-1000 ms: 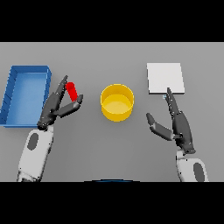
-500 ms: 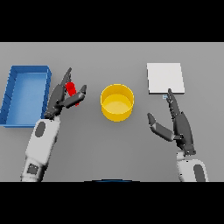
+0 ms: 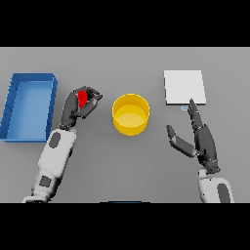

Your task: Pick up the red beaker and tilt it to pour out 1 green nut into yellow bowl. Pick up the yellow bowl and place it on the metallic measuring scale.

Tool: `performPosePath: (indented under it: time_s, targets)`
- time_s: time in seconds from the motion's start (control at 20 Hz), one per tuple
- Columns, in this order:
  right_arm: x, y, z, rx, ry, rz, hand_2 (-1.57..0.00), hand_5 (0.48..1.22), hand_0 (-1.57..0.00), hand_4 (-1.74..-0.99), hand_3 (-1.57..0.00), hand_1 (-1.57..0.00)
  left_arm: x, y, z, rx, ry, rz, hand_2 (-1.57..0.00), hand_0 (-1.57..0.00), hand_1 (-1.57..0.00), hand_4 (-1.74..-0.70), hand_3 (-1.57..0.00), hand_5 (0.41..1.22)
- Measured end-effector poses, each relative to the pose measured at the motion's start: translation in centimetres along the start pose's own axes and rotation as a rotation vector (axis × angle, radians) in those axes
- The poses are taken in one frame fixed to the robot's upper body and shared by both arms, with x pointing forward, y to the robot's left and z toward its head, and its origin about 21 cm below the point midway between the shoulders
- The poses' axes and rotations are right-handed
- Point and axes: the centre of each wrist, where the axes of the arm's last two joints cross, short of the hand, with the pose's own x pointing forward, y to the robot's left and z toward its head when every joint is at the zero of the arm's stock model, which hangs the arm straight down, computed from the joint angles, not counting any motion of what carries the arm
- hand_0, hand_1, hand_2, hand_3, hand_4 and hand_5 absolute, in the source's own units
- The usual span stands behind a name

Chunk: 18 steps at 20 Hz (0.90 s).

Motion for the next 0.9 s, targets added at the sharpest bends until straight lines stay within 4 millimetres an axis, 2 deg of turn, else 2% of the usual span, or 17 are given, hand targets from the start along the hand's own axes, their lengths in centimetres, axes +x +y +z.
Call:
performPosePath:
  time_s: [0.1,0.25,0.3,0.4,0.6,0.9]
  targets:
    - [0.0,0.2,0.1,0.004,-0.004,0.004,0.0,0.65,0.0,-1.242,0.0,0.0,0.0,0.1,0.0,-0.013,-0.011,-0.014,-1.27,-1.24,-1.25,-1.64,-1.15,1.13]
    - [0.2,0.3,-0.2,0.002,0.0,-0.012,0.0,0.644,0.0,-1.255,0.0,0.0,0.2,-0.1,0.0,-0.024,0.004,-0.008,-1.42,-1.4,-1.41,-1.54,-1.36,1.174]
    - [-0.1,0.5,-0.1,0.007,0.001,-0.012,0.0,0.641,0.0,-1.251,0.0,0.0,0.4,-0.2,0.1,-0.014,0.0,-0.014,-1.45,-1.43,-1.44,-1.58,-1.4,1.171]
    - [-0.1,-0.2,0.2,0.0,-0.017,0.003,0.0,0.645,0.0,-1.248,0.0,0.0,0.4,-0.1,0.2,-0.022,-0.034,0.064,-1.49,-1.48,-1.49,-1.64,-1.46,1.157]
    - [-0.1,-0.1,0.3,0.005,-0.022,0.003,0.0,0.644,0.0,-1.233,0.0,0.0,2.6,1.3,-0.5,-0.026,-0.1,0.152,-1.54,-1.54,-1.54,-1.7,-1.53,1.135]
    - [-0.3,0.4,0.1,0.006,-0.039,0.035,0.0,0.659,0.0,-1.219,0.0,0.0,5.5,2.3,-1.2,-0.084,-0.13,0.06,-1.56,-1.56,-1.56,-1.72,-1.55,1.133]
